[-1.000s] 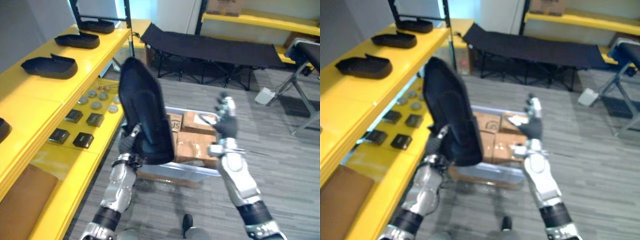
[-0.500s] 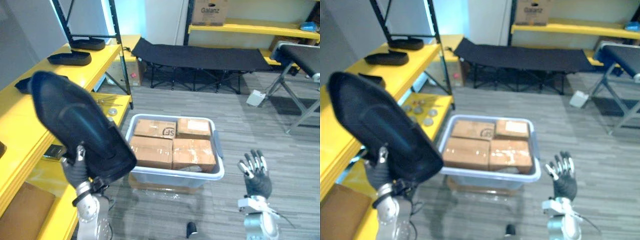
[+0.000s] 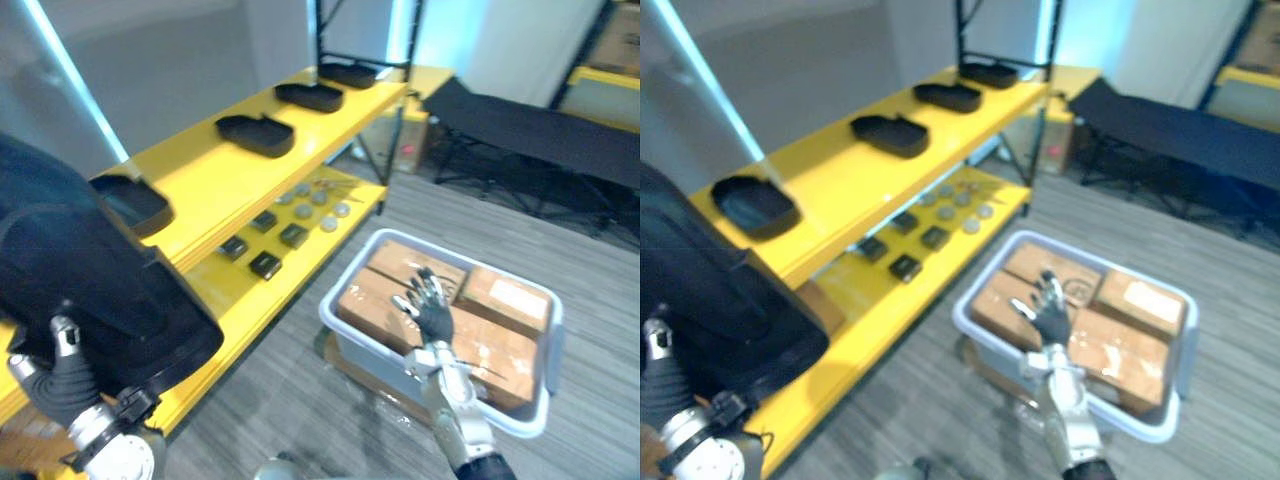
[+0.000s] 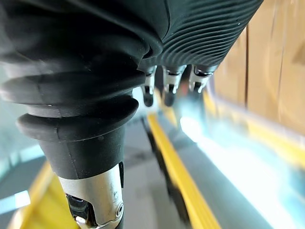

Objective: Walk over and take plastic housings, then place them on the shelf

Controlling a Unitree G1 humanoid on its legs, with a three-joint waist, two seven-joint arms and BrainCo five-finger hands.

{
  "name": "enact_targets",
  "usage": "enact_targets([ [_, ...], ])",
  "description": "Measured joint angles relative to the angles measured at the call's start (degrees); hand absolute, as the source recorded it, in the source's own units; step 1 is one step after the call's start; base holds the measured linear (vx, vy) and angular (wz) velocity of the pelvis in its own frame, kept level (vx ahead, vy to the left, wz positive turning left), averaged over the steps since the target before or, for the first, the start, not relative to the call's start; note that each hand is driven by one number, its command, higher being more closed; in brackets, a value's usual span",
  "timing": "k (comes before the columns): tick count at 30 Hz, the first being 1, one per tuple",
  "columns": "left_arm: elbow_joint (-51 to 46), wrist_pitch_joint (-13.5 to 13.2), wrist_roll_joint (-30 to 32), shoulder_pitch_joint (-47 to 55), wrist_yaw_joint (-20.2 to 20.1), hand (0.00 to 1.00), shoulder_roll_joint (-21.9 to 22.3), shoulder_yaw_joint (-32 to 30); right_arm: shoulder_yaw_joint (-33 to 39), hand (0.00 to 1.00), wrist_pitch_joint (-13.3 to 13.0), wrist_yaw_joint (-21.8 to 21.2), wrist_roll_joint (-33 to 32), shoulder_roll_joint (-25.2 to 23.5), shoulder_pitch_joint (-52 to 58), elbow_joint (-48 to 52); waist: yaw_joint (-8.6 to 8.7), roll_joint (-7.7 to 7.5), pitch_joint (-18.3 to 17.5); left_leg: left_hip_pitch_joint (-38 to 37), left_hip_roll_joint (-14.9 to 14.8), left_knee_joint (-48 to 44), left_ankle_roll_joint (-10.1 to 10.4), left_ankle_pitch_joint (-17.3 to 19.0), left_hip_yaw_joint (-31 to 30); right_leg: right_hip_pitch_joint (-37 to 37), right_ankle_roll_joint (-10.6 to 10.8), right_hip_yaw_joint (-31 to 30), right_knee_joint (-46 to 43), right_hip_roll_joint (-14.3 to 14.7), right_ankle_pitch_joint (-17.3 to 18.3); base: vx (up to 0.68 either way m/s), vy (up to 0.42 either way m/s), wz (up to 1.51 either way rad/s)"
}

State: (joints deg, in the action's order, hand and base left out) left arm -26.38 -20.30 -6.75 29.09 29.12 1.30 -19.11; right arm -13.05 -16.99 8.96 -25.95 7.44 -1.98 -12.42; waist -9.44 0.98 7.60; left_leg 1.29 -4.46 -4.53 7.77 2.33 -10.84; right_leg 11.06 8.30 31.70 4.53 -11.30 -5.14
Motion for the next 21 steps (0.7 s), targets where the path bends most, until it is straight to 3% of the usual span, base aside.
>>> enact_targets([
  [3, 0.0, -0.2, -2.3, 1.0, -4.6, 1.0, 0.3, -0.4, 0.6, 0.0, 0.0, 1.0, 0.0, -0.3, -0.3, -0.4, 0.43, -0.77, 1.2, 1.9, -0.3, -0.1, -2.4, -1.0, 4.4, 3.6, 0.6, 7.0, -0.4, -0.5, 1.4, 0.0, -0.022, 1.37],
  [4, 0.0, -0.7, -2.3, 0.7, -7.2, 1.0, 0.3, -0.1, 1.1, 0.0, 0.0, 1.5, 0.1, -0.3, 0.1, -0.3, 1.16, -0.78, 1.9, 2.8, -2.4, -1.2, -3.3, -1.7, 11.1, 5.2, 1.0, 11.0, -1.4, -0.8, 2.1, 0.01, 0.037, 1.6],
  [5, 0.0, -1.3, -2.4, 0.4, -9.9, 1.0, 0.3, 0.8, 1.7, 0.0, 0.0, 2.3, 0.9, 0.3, 0.5, -0.4, 0.95, -0.33, 2.2, 3.6, -3.4, -2.0, -1.5, -3.5, 14.4, 5.6, 1.6, 13.3, -3.3, -1.5, 3.3, 0.02, 0.069, 1.4],
  [6, 0.0, -1.6, -2.5, 0.5, -10.9, 1.0, 0.3, 1.2, 1.8, 0.0, 0.0, 2.5, 1.0, 0.4, 0.7, -0.4, 0.61, -0.19, 2.4, 3.9, -2.9, -2.0, -1.2, -4.1, 14.3, 5.5, 1.7, 13.8, -4.1, -2.0, 3.6, 0.02, 0.139, 0.77],
  [10, 0.0, -2.6, -2.9, -0.4, -13.5, 1.0, 0.0, 2.5, 0.0, 0.0, -0.6, 2.0, 2.1, -1.5, 0.5, -0.4, 0.65, -0.43, 4.0, 3.7, -1.1, -2.2, -2.0, -4.0, 14.7, 5.0, 0.8, 12.9, -6.7, -4.6, 4.5, 0.01, 0.13, 0.05],
  [14, 0.0, -2.6, -4.0, -1.7, -15.1, 1.0, -1.0, 5.9, -2.2, 0.0, -0.6, 1.1, 2.6, -1.4, 0.6, 0.6, 0.93, -0.56, 5.5, 4.0, -1.4, -3.1, -2.9, -3.2, 17.0, 2.9, 0.2, 9.8, -8.3, -5.5, 5.7, -0.03, 0.05, -0.25],
  [19, 0.0, -3.4, -4.0, -5.0, -15.8, 1.0, -2.7, 6.8, -2.8, 0.0, -1.0, -0.4, 2.7, -1.1, 0.2, 1.0, 1.01, -0.22, 7.7, 8.1, -2.1, -9.6, -3.5, -0.3, 17.7, -0.3, 2.3, 7.6, -12.8, -7.3, 8.0, -0.03, 0.051, -0.1],
  [21, 0.0, -3.4, -4.0, -6.6, -16.9, 1.0, -4.3, 6.6, -2.4, 0.0, -2.7, -0.4, 3.2, -1.0, 0.2, 1.0, 0.81, -0.78, 8.2, 10.0, -1.8, -14.6, -3.9, 2.9, 17.8, -0.5, 3.1, 7.6, -14.9, -9.1, 9.5, -0.01, 0.134, 0.07],
])
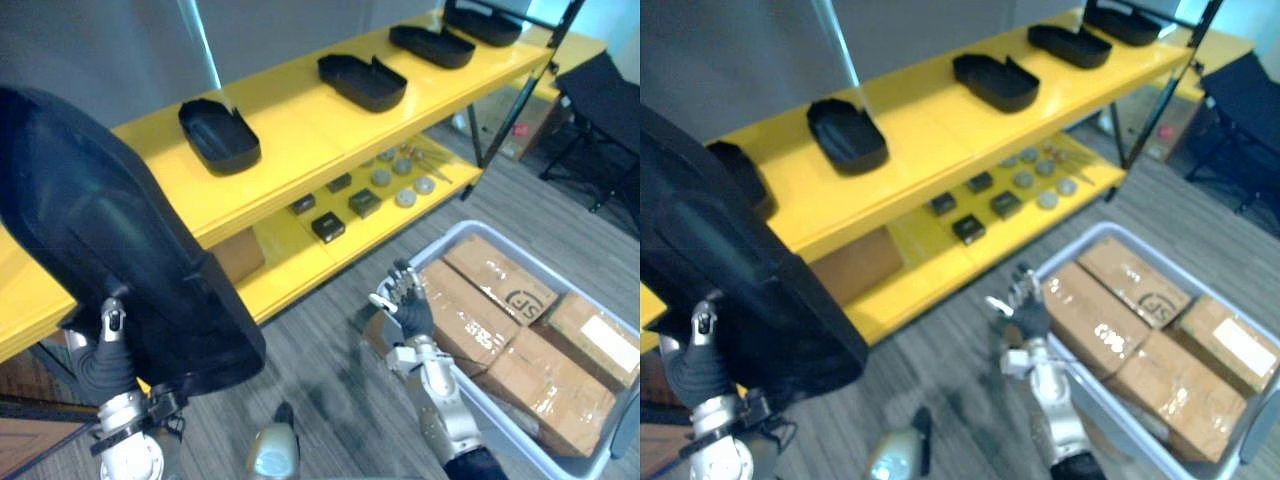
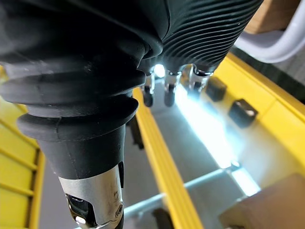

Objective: Walk over and take plastic housings, then place them on the shelf

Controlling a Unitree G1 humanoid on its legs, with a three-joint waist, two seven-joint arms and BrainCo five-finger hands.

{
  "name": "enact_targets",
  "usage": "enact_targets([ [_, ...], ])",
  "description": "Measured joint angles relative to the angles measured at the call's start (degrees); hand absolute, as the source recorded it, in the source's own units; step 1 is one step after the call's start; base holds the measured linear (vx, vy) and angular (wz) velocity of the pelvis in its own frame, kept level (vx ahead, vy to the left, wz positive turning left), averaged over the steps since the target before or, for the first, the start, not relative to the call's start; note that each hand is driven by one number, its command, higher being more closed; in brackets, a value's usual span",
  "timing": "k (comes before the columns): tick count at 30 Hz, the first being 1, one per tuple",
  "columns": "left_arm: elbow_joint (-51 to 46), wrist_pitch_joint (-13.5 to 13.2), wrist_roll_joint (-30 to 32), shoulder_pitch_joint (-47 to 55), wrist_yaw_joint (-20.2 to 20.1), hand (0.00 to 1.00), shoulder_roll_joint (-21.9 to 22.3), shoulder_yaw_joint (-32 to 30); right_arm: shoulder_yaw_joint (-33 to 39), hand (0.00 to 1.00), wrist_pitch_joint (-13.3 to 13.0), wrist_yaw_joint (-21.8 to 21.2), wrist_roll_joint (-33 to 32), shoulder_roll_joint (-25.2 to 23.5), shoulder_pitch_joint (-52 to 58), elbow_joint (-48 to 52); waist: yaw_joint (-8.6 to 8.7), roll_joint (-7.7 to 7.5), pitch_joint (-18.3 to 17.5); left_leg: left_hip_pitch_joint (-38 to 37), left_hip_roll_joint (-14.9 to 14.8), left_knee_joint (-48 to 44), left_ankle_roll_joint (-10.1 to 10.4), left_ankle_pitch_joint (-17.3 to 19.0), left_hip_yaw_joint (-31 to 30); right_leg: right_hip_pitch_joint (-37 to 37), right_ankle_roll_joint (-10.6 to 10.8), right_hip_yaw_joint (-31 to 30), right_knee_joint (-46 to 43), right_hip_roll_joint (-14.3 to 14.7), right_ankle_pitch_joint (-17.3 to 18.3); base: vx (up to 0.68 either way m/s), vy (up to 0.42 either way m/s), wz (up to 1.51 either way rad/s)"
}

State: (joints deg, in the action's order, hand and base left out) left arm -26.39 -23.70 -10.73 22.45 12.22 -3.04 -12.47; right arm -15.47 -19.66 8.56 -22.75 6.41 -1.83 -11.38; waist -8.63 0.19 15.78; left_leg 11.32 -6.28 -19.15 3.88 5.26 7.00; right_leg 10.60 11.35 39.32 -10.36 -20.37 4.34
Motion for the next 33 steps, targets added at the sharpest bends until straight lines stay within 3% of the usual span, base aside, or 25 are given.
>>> enact_targets([
  [1, 0.0, 0.0, -0.2, -0.7, -0.6, 1.0, -0.8, 0.0, 0.2, 0.0, -0.7, 0.0, 0.1, -0.1, -0.2, 0.0, -0.03, -0.58, 0.3, 0.7, 0.4, -2.6, -0.4, 1.8, 0.3, 0.0, 0.3, -0.1, -1.2, -1.0, 0.7, 0.06, 0.218, 0.04],
  [2, 0.0, 0.0, -0.1, -1.4, -1.5, 1.0, -1.6, 0.0, 0.4, 0.0, -1.7, 0.0, 0.6, -0.3, -0.4, 0.0, -0.04, -1.39, 0.7, 0.7, 1.0, -5.3, -2.0, 4.4, 1.4, 0.5, -1.0, -0.2, -2.8, -2.6, 1.7, 0.12, 0.233, 0.05],
  [4, 0.2, 0.2, 0.1, -2.2, -2.4, 1.0, -1.5, 0.4, 1.4, 0.0, -2.8, -0.8, 1.2, -0.2, 0.0, 0.1, 0.43, -1.71, 0.5, 0.3, 2.2, -7.5, -2.8, 7.1, 2.0, -1.5, -6.9, -3.1, -10.1, -5.4, 0.0, 0.15, 0.24, 0.1],
  [5, 0.2, 0.3, 0.5, -2.7, -2.4, 1.0, -1.9, 0.4, 2.5, 0.0, -2.9, -1.3, 1.2, -0.3, 0.4, 0.2, 1.01, -1.7, 0.5, -1.2, 3.1, -7.0, -3.6, 7.9, 1.7, -5.7, -11.8, -10.1, -17.9, -6.9, -4.1, 0.16, 0.326, 0.26],
  [6, 0.4, 0.4, 0.6, -3.5, -1.9, 1.0, -3.6, 0.4, 4.1, 0.0, -3.0, -1.8, 1.3, -0.9, 0.9, 0.5, 2.01, -1.37, 0.7, -2.9, 3.6, -5.7, -4.3, 8.3, 0.2, -10.3, -11.2, -17.7, -25.7, -6.0, -4.7, 0.17, 0.304, 0.35],
  [7, 0.9, 0.5, 0.7, -4.3, -1.6, 1.0, -4.8, 0.6, 5.0, 0.0, -3.0, -2.4, 1.1, -1.5, 1.4, 1.3, 2.46, -1.44, 0.6, -3.7, 3.7, -4.7, -4.6, 8.3, -1.1, -12.0, -9.4, -20.5, -28.5, -3.9, -1.5, 0.2, 0.189, 0.72],
  [8, 1.6, 0.9, 0.8, -5.9, -1.1, 1.0, -6.4, 1.5, 6.6, 0.0, -3.0, -4.7, 0.8, -1.8, 3.1, 4.6, 3.94, -2.14, 0.2, -5.1, 4.2, -2.2, -5.2, 7.6, -3.4, -14.0, -8.4, -24.2, -29.7, 1.7, 3.6, 0.17, 0.078, 0.81],
  [11, 4.1, 1.0, 0.5, -9.9, -1.3, 1.0, -7.7, 3.0, 13.5, 0.0, -3.9, -10.6, 1.4, -0.4, 6.2, 13.5, 6.55, -3.68, -0.9, -8.7, 7.7, 4.1, -5.8, 5.2, -8.8, -17.0, -9.0, -29.0, -19.9, 12.3, 9.4, 0.3, 0.08, 1.2],
  [13, 5.8, 1.2, 0.5, -11.8, -1.3, 1.0, -7.7, 4.5, 18.1, 0.0, -4.3, -12.4, 1.0, 2.8, 6.0, 15.3, 7.02, -3.47, -1.3, -9.4, 8.4, 4.7, -5.8, 5.1, -11.5, -19.0, -9.3, -30.4, -13.7, 15.9, 9.3, 0.31, 0.015, 1.0],
  [14, 6.0, 1.6, 0.5, -12.0, -1.4, 1.0, -7.8, 4.7, 20.3, 0.0, -4.3, -12.9, 0.4, 5.0, 5.5, 15.5, 7.56, -3.5, -1.4, -9.5, 9.1, 4.5, -5.7, 5.1, -13.0, -19.7, -9.5, -31.6, -8.2, 16.9, 7.0, 0.27, -0.01, 0.97],
  [15, 6.0, 1.8, 0.5, -11.9, -1.4, 1.0, -7.8, 4.7, 21.1, 0.0, -4.3, -13.2, -0.3, 6.1, 5.2, 15.6, 7.81, -3.72, -1.6, -9.6, 9.6, 4.3, -5.3, 5.4, -13.4, -19.8, -10.1, -32.3, -5.1, 16.9, 3.0, 0.26, -0.052, 0.92],
  [16, 6.6, 2.7, 0.5, -11.8, -1.6, 1.0, -7.1, 5.0, 22.1, 0.0, -4.2, -13.5, -2.0, 8.3, 4.6, 15.4, 8.23, -2.84, -2.2, -9.7, 9.7, 3.3, -4.1, 6.4, -14.5, -18.5, -10.2, -31.6, -3.4, 17.1, -2.1, 0.28, -0.059, 0.53],
  [17, 6.8, 3.3, 0.3, -10.8, -1.7, 1.0, -7.0, 5.0, 22.3, 0.0, -4.2, -13.5, -2.6, 10.0, 3.3, 15.5, 7.58, -1.64, -3.1, -9.5, 8.7, 2.8, -3.7, 6.7, -14.1, -17.0, -10.8, -31.5, -1.0, 17.9, -2.8, 0.29, -0.054, 0.35],
  [19, 7.3, 3.9, 0.0, -9.9, -1.9, 1.0, -6.8, 4.9, 22.3, 0.0, -4.2, -13.2, -2.4, 11.6, 1.2, 15.6, 7.04, -0.61, -3.6, -10.4, 8.5, 1.6, -3.5, 6.7, -14.1, -14.3, -10.9, -31.5, 1.4, 18.4, -2.9, 0.26, -0.009, 0.07],
  [21, 8.0, 4.0, -0.1, -9.8, -2.4, 1.0, -6.3, 4.9, 22.6, 0.0, -4.1, -12.1, -2.5, 11.7, 0.3, 15.5, 6.69, -0.7, -3.6, -8.8, 8.8, -0.7, -3.5, 8.2, -13.5, -11.4, -11.2, -31.6, 3.0, 17.7, -2.8, 0.19, 0.045, 0.2],
  [22, 8.0, 4.0, -0.2, -9.6, -2.5, 1.0, -6.2, 4.9, 22.8, 0.0, -4.1, -11.7, -2.5, 11.6, 0.3, 15.5, 6.71, -0.42, -3.8, -8.5, 8.0, 3.0, -3.4, 7.3, -13.3, -11.1, -11.2, -31.5, 3.0, 17.7, -2.8, 0.13, 0.079, 0.13],
  [23, 7.9, 3.7, -0.2, -9.0, -2.5, 1.0, -5.5, 4.8, 22.9, 0.0, -3.8, -10.9, -2.5, 11.3, 0.6, 15.3, 6.2, 0.51, -4.4, -8.6, 6.4, 7.7, -2.7, 3.1, -12.9, -11.0, -11.0, -31.6, 3.0, 18.4, -2.4, 0.14, 0.106, 0.12],
  [28, 8.2, 3.0, -3.0, -8.6, -4.3, 1.0, -5.2, 5.8, 23.9, 0.0, -3.5, -8.5, -2.1, 7.1, 2.1, 15.5, 6.42, 0.29, -4.3, -6.9, 8.1, 6.5, -2.6, 2.8, -12.3, -10.5, -10.9, -29.6, 4.0, 16.7, -1.6, 0.04, 0.09, 0.26],
  [33, 8.3, 2.3, -2.1, -6.2, -6.5, 1.0, -4.9, 7.3, 25.6, 0.0, -4.3, -7.3, -0.9, 2.4, 7.0, 16.9, 7.5, 0.29, -4.3, -10.4, 8.2, 10.3, -2.5, 2.1, -10.8, -8.5, -10.9, -30.1, 4.0, 16.1, -0.6, 0.0, -0.002, -0.04],
])
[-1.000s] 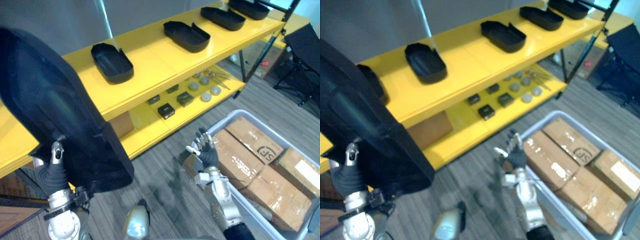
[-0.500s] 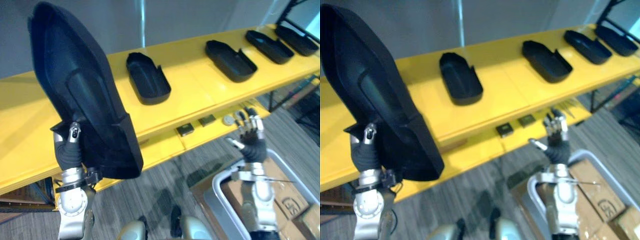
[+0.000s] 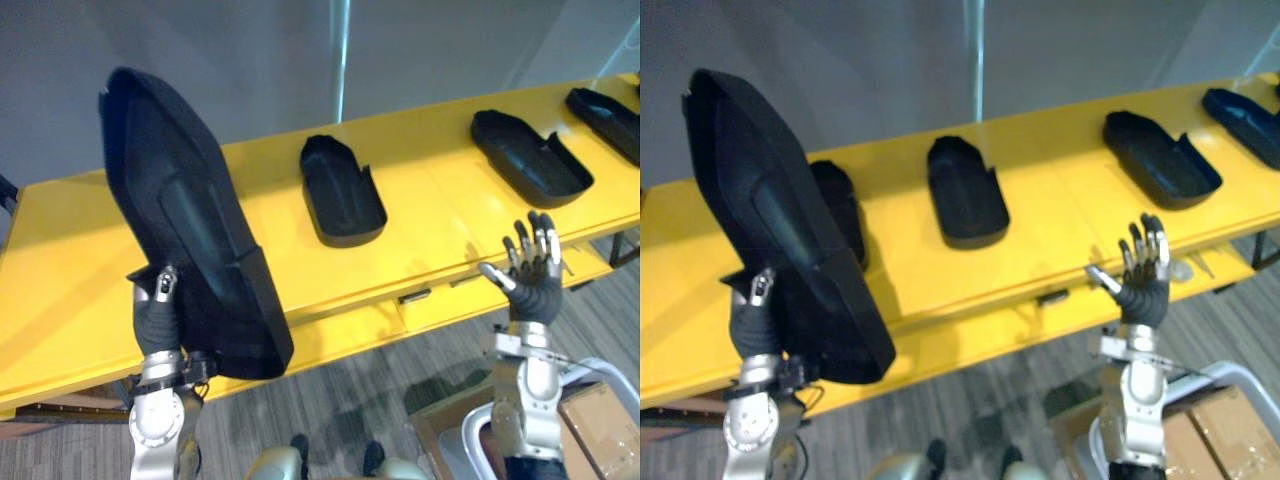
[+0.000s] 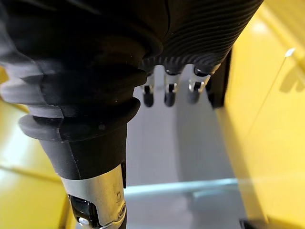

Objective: Walk over and take plastic housings, then place them on the shelf

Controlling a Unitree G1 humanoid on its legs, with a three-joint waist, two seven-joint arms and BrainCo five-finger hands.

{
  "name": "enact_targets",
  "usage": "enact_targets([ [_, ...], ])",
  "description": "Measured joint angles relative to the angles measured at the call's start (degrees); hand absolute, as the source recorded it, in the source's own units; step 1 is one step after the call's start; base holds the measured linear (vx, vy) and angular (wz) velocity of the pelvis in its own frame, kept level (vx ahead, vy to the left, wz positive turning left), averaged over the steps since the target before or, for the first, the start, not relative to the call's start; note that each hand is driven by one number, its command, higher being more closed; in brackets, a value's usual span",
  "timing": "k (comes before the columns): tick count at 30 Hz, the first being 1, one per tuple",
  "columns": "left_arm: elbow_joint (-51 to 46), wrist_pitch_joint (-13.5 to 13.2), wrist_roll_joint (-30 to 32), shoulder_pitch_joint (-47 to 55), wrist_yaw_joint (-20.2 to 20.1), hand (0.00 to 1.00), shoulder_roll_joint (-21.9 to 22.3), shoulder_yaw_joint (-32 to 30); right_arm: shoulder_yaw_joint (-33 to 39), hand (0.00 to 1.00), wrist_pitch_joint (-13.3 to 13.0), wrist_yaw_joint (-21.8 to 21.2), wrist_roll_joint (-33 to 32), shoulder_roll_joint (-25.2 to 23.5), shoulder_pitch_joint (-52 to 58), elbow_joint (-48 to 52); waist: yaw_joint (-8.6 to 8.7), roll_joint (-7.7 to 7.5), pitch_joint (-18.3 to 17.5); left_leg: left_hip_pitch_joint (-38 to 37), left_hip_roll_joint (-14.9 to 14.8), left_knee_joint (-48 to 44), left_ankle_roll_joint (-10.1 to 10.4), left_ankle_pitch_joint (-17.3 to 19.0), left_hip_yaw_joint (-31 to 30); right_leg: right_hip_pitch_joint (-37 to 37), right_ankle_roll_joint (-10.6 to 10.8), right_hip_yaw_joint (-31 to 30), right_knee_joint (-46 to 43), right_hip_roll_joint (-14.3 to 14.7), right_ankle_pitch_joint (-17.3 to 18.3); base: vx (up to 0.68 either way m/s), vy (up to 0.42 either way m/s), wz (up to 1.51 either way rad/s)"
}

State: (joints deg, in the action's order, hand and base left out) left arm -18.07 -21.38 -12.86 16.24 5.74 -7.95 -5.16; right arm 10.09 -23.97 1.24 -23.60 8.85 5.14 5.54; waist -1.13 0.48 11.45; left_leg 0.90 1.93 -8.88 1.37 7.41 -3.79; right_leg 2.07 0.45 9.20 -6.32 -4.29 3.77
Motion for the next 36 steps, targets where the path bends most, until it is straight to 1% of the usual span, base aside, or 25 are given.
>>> enact_targets([
  [5, -0.5, -0.1, 0.8, -0.3, 1.1, 1.0, 0.0, 1.4, -0.7, 0.0, -2.6, -0.4, -0.3, -2.2, 1.7, 1.4, 1.67, 0.27, -0.2, -0.9, -0.1, 3.0, -0.3, -1.2, 1.2, 0.0, 0.9, -0.1, 0.7, -0.2, 0.4, -0.06, -0.037, -0.06],
  [8, -2.8, -0.2, 2.2, 1.0, 3.0, 1.0, 0.0, 1.4, -2.5, 0.0, -3.8, -0.2, -0.1, -2.6, 1.5, 2.6, 1.76, 0.39, -0.2, -0.5, -0.1, 3.6, 0.1, -2.1, 0.4, -0.1, 1.0, 0.9, 0.6, -0.2, 0.3, -0.05, -0.03, 0.18],
  [11, -3.5, -1.2, 2.2, 1.1, 3.9, 1.0, 0.3, 1.3, -3.2, 0.0, -5.0, 2.4, 2.2, -2.5, -0.1, 2.3, 1.49, 0.76, 0.0, 1.5, 0.6, 3.7, 1.2, -3.9, -1.7, -0.8, 1.0, 4.3, -0.1, -1.0, 0.7, -0.05, -0.022, 0.68],
  [13, -3.6, -1.5, 2.1, 1.1, 4.7, 1.0, 1.8, 1.1, -2.6, 0.0, -5.0, 5.7, 4.2, -2.5, -2.7, 0.8, 1.3, 0.95, 0.1, 1.6, -1.5, 5.6, 2.4, -1.4, 5.7, -0.8, 1.3, 7.2, -1.0, -2.7, 0.8, -0.07, 0.027, 0.76],
  [14, -3.5, -1.8, 2.0, 0.8, 4.6, 1.0, 2.3, 1.5, -2.3, 0.0, -5.1, 6.5, 4.2, -2.1, -3.6, 0.6, 1.75, 0.82, 0.1, 2.4, -3.0, 3.9, 2.2, -1.2, 11.3, -0.8, 1.3, 8.6, -1.6, -4.3, 0.8, -0.08, 0.129, 0.81],
  [16, -3.4, -2.1, 2.0, 0.1, 4.1, 1.0, 2.9, 1.6, -1.3, 0.0, -5.0, 6.6, 4.2, -1.2, -5.1, -0.4, 1.86, 0.77, 0.2, 3.5, -5.6, 0.6, 1.3, -1.8, 15.8, -0.8, 1.7, 9.8, -3.1, -7.6, 1.1, -0.07, 0.185, 0.67],
  [17, -3.4, -2.3, 1.8, -0.1, 3.8, 1.0, 2.9, 1.5, -1.1, 0.0, -5.0, 6.6, 4.1, -0.9, -5.4, -0.3, 1.98, 0.64, 0.3, 4.2, -7.7, -2.4, 0.4, -2.9, 16.5, -0.8, 2.9, 9.8, -4.6, -10.0, 1.8, -0.06, 0.263, 0.37],
  [18, -3.4, -2.3, 1.4, 0.0, 3.3, 1.0, 3.1, 1.5, -1.1, 0.0, -4.9, 6.4, 4.0, -0.6, -5.2, -0.4, 2.09, 1.24, -0.1, 4.2, -10.1, -5.0, -1.0, -5.8, 16.2, -0.8, 4.5, 9.7, -5.9, -12.3, 2.4, -0.05, 0.299, 0.29],
  [19, -3.4, -2.3, 1.4, 0.1, 2.8, 1.0, 3.5, 1.5, -1.1, 0.0, -4.9, 6.3, 3.9, -0.4, -4.9, -0.5, 2.12, 1.86, -0.5, 4.2, -11.2, -5.8, -2.4, -9.2, 15.5, -0.8, 5.4, 9.5, -6.5, -13.3, 2.6, -0.02, 0.355, 0.02],
  [20, -3.3, -2.4, 1.4, 0.3, 2.5, 1.0, 4.4, 1.5, -1.1, 0.0, -4.9, 6.1, 3.5, 0.2, -4.9, -1.3, 1.97, 2.52, -0.9, 3.0, -9.3, -5.7, -1.0, -11.9, 12.5, -1.5, 6.8, 7.7, -7.3, -15.1, 2.9, -0.04, 0.374, -0.03],
  [22, -2.2, -2.5, 0.2, 0.6, 2.5, 1.0, 4.3, 1.4, -2.6, 0.0, -4.6, 4.6, 1.8, -0.9, -5.1, -4.1, 2.31, 1.44, -0.8, 4.8, -6.5, -7.7, -1.2, -12.0, 13.4, -2.0, 5.9, 2.0, -6.0, -15.9, 4.1, -0.08, 0.307, 0.09],
  [23, -1.7, -2.4, -0.2, 0.2, 2.5, 1.0, 4.2, 1.4, -3.5, 0.0, -4.3, 3.6, 0.9, -2.0, -5.4, -5.7, 2.31, 0.18, -0.1, 5.4, -5.0, -8.7, -1.3, -11.9, 12.5, -1.9, 6.3, 0.9, -5.1, -17.7, 3.9, -0.1, 0.245, 0.04],
  [24, -1.1, -2.4, -0.3, 0.9, 2.6, 1.0, 4.1, 1.5, -4.6, 0.0, -4.3, 3.3, 0.6, -3.0, -5.8, -7.2, 1.95, -0.19, 0.1, 5.3, -4.4, -8.9, -1.3, -10.4, 12.0, -1.9, 7.7, 0.5, -4.5, -18.2, 2.9, -0.11, 0.258, -0.07],
  [25, -0.9, -2.4, -0.3, 1.4, 2.6, 1.0, 4.1, 1.5, -5.4, 0.0, -4.3, 3.1, 0.6, -3.2, -6.1, -7.6, 2.0, 0.04, 0.0, 5.2, -4.6, -9.2, -0.8, -8.5, 12.1, -1.9, 9.0, 0.5, -4.3, -18.2, 2.3, -0.1, 0.231, -0.19],
  [26, 0.0, -2.4, -0.2, 2.0, 2.4, 1.0, 4.1, 2.0, -6.9, 0.0, -4.3, 2.9, 0.6, -3.3, -6.5, -8.6, 2.1, 1.19, -0.4, 5.1, -5.7, -9.9, 0.2, -3.7, 12.2, -2.0, 11.0, 0.5, -4.1, -17.4, 1.3, -0.09, 0.236, -0.1],
  [27, 0.7, -2.4, -0.2, 1.9, 2.1, 1.0, 4.1, 2.5, -7.4, 0.0, -4.3, 2.9, 0.7, -3.3, -6.5, -9.0, 2.17, 2.1, -1.0, 5.0, -6.1, -9.9, 1.1, -1.4, 12.3, -1.9, 11.4, 0.5, -3.9, -17.0, 0.9, -0.07, 0.261, -0.09],
  [28, 1.9, -2.3, -0.1, 1.3, 1.6, 1.0, 3.9, 3.5, -8.2, 0.0, -4.3, 3.3, 0.7, -3.3, -6.4, -9.6, 2.42, 3.03, -1.6, 4.2, -6.3, -9.5, 3.2, 2.7, 12.8, -1.7, 12.8, 0.4, -3.9, -17.1, -0.2, -0.03, 0.292, -0.04],
  [29, 3.2, -2.2, 0.3, 0.2, 0.9, 1.0, 3.6, 4.1, -8.8, 0.0, -4.4, 3.9, 0.6, -4.0, -6.4, -11.0, 2.54, 2.39, -1.2, 3.6, -5.6, -9.8, 3.7, 3.8, 14.1, -0.5, 13.0, 0.1, -3.2, -18.0, -1.7, -0.01, 0.241, -0.16],
  [30, 4.6, -2.1, 0.5, -0.7, 0.1, 1.0, 3.5, 4.4, -9.9, 0.0, -4.4, 4.0, 0.0, -4.8, -6.2, -12.2, 2.32, 2.04, -1.0, 2.9, -4.7, -9.5, 3.1, 4.2, 15.0, 0.2, 12.2, -0.1, -2.2, -18.5, -3.8, -0.1, 0.331, -0.23],
  [31, 6.0, -2.0, 0.5, -1.3, -0.4, 1.0, 2.7, 4.9, -11.3, 0.0, -4.4, 4.1, -0.3, -5.8, -5.7, -12.9, 2.02, 1.99, -1.1, 2.9, -4.4, -9.3, 2.8, 4.9, 15.3, 0.1, 9.6, 0.4, -1.4, -18.4, -7.0, -0.12, 0.263, -0.17],
  [32, 6.5, -1.9, 0.6, -2.0, -0.4, 1.0, 1.3, 5.6, -11.9, 0.0, -4.6, 4.3, 0.0, -7.1, -5.1, -12.9, 2.13, 1.73, -0.9, 3.0, -4.4, -8.7, 2.0, 4.9, 15.1, -0.1, 7.0, 1.5, -1.0, -17.7, -8.5, -0.13, 0.288, 0.07],
  [33, 6.7, -1.8, 1.6, -2.8, -0.5, 1.0, -0.3, 6.0, -12.6, 0.0, -4.6, 5.3, 1.3, -8.0, -4.8, -12.8, 2.31, 1.29, -0.9, 3.1, -4.4, -7.6, 1.3, 4.2, 13.8, 0.0, 6.0, 1.1, -1.6, -15.8, -7.4, -0.03, 0.173, 0.45],
  [34, 6.8, -1.7, 2.2, -3.9, -1.1, 1.0, -1.8, 6.4, -13.5, 0.0, -4.7, 6.3, 2.6, -8.5, -4.2, -12.3, 2.55, 0.77, -1.3, 3.0, -4.2, -5.2, 0.6, 2.6, 11.9, 0.9, 5.7, 0.0, -1.7, -12.1, -4.6, 0.02, 0.143, 0.7],
  [35, 6.8, -1.6, 2.2, -4.9, -1.9, 1.0, -2.7, 6.5, -13.9, 0.0, -4.7, 6.9, 3.0, -8.5, -3.9, -11.3, 2.6, 0.01, -1.7, 3.1, -3.8, -3.6, 0.3, 1.2, 10.2, 1.8, 5.4, 0.0, -1.0, -9.7, -2.6, 0.06, 0.072, 0.86],
  [36, 6.8, -1.5, 2.2, -5.9, -2.1, 1.0, -2.8, 6.4, -13.8, 0.0, -4.7, 7.6, 4.3, -8.5, -3.7, -10.2, 2.58, -0.76, -2.1, 3.3, -3.0, -2.1, -0.2, -0.1, 8.9, 2.6, 4.4, 0.4, 0.1, -8.3, -1.0, 0.08, 0.057, 0.72],
])
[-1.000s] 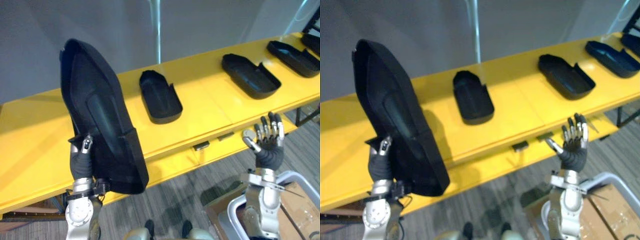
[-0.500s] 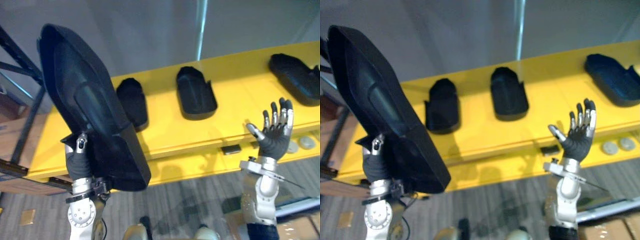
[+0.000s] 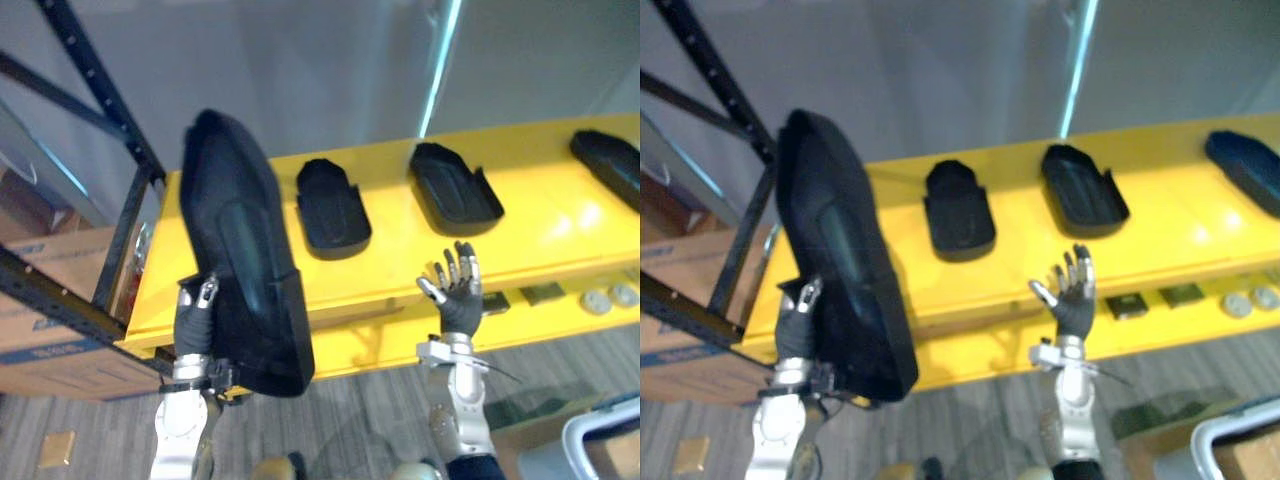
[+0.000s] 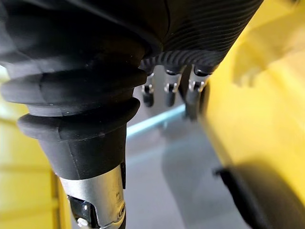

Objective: Walk over and take plastic housings, then place them on the shelf

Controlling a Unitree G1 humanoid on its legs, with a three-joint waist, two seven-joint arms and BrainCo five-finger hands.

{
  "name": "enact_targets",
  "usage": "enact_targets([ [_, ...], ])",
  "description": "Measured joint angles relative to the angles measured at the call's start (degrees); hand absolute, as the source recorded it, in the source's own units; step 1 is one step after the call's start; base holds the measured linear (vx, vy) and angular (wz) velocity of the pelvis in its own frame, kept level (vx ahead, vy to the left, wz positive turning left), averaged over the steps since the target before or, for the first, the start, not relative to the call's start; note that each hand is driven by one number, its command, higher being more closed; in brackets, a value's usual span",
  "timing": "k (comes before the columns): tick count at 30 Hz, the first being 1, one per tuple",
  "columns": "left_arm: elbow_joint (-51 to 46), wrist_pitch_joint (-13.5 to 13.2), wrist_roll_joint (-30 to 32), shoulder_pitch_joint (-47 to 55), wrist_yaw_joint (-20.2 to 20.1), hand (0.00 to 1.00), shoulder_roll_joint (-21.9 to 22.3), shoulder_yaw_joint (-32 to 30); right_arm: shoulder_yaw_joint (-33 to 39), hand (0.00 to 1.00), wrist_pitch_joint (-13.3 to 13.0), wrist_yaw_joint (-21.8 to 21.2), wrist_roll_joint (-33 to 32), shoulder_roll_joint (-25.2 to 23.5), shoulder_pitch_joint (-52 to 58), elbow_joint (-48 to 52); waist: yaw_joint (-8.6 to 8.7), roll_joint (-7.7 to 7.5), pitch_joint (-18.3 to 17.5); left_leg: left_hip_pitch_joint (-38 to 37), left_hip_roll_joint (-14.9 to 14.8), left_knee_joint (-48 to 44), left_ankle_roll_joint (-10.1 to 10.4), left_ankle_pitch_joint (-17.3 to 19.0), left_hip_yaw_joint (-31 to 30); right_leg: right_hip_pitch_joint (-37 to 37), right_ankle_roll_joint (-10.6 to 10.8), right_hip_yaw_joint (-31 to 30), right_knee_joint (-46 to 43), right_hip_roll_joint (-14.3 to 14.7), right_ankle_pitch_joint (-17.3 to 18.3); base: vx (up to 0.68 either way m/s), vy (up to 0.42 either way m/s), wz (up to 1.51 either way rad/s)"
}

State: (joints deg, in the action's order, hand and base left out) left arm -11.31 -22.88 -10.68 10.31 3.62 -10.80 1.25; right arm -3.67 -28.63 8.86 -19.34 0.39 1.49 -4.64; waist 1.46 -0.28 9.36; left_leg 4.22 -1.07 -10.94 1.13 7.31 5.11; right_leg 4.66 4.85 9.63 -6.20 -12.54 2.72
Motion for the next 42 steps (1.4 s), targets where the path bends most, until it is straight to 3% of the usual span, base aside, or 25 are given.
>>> enact_targets([
  [2, 0.0, 1.4, -0.2, -1.2, 0.3, 1.0, 0.8, -0.1, 1.1, 0.0, -0.1, 0.1, 2.5, 0.3, -0.3, 1.6, -0.17, -0.83, -0.5, -0.1, 1.9, 1.4, -0.3, -2.0, -2.2, 1.6, -0.8, 1.0, 1.4, -0.6, 0.4, 0.09, 0.059, 0.77],
  [3, -0.4, 2.4, -0.2, -1.2, 0.7, 1.0, 1.6, 0.0, 1.8, 0.0, -0.1, 0.0, 3.1, 0.6, -0.5, 1.7, -0.19, -0.21, -0.2, -0.3, 2.2, 1.5, -0.8, -2.5, -3.0, 2.2, -0.8, 1.3, 0.7, -0.7, 0.4, 0.09, 0.048, 0.68],
  [6, -4.5, 3.6, 0.5, 1.2, 3.2, 1.0, 2.7, -0.5, 1.9, 0.0, 0.2, -0.4, 3.2, 2.9, -3.9, 1.7, -1.26, 0.82, 0.4, 0.0, 1.6, 1.8, -0.7, -2.9, -2.9, 2.0, -0.8, 1.3, 0.6, -0.2, 0.4, 0.04, 0.006, 0.15],
  [10, -6.5, 4.2, 0.8, 1.7, 8.0, 1.0, 4.2, -0.8, 1.9, 0.0, 0.2, -0.8, 4.5, 5.0, -8.7, 3.9, -1.4, 1.24, 0.6, -0.2, 0.2, 6.0, 0.7, -5.7, -2.0, -0.3, -0.8, 1.3, 0.7, 0.9, 0.4, -0.04, -0.07, -0.14],
  [16, -6.5, 7.0, 10.9, 0.9, 16.4, 1.0, 5.2, -5.1, 1.7, 0.0, 0.3, -2.8, 4.2, 5.1, -6.1, 9.7, -0.55, 1.34, 0.9, -2.7, -1.3, 12.1, 2.4, -9.4, -1.5, -0.7, -1.1, 1.3, 0.8, 2.8, 0.8, -0.07, -0.074, -0.08],
  [18, -6.5, 8.4, 14.1, -1.2, 18.7, 1.0, 4.9, -7.9, 1.5, 0.0, 0.3, -4.3, 3.8, 5.1, -5.2, 11.0, -0.51, 1.26, 1.7, -3.5, -1.2, 14.0, 2.7, -10.5, -1.3, -0.7, -0.2, 1.3, 0.8, 2.6, 1.7, -0.1, -0.05, -0.02],
  [23, 2.9, 12.6, 21.7, -11.4, 25.2, 1.0, -2.5, -13.7, -2.6, 0.0, 1.2, -6.5, 4.3, 5.9, -5.3, 11.7, -0.47, 2.05, 3.0, -3.5, -2.1, 15.8, 2.9, -12.0, -0.3, -2.3, 0.5, 1.0, 0.1, 3.3, 2.2, -0.09, -0.032, -0.08],
  [28, 19.2, 14.8, 20.6, -22.4, 29.4, 1.0, -11.4, -16.6, -3.1, 0.0, 4.9, -8.1, 4.3, 8.2, -5.0, 14.0, 1.1, 2.04, 3.2, -2.1, -2.3, 15.5, 3.1, -13.1, 2.0, -6.3, 1.4, -2.1, -2.0, 3.3, 1.6, -0.01, 0.002, -0.21],
  [36, 33.3, 17.7, 12.5, -31.1, 29.8, 1.0, -18.0, -16.9, -3.3, 0.0, 7.7, -15.4, -1.1, 12.6, 0.8, 14.0, 5.39, 4.33, 5.0, -2.5, -2.7, 15.5, 3.1, -13.1, 6.7, -10.0, 1.5, -6.8, -4.5, 3.6, 1.7, -0.01, 0.008, -0.29],
  [42, 40.3, 22.4, 8.2, -36.7, 28.3, 1.0, -19.9, -16.9, -7.1, 0.0, 9.6, -18.3, -3.6, 14.7, 3.0, 16.5, 7.29, 5.11, 7.6, -2.0, -3.3, 15.6, 3.3, -13.2, 10.3, -14.1, 1.7, -10.2, -7.5, 4.4, 2.0, -0.06, -0.02, -0.32],
])
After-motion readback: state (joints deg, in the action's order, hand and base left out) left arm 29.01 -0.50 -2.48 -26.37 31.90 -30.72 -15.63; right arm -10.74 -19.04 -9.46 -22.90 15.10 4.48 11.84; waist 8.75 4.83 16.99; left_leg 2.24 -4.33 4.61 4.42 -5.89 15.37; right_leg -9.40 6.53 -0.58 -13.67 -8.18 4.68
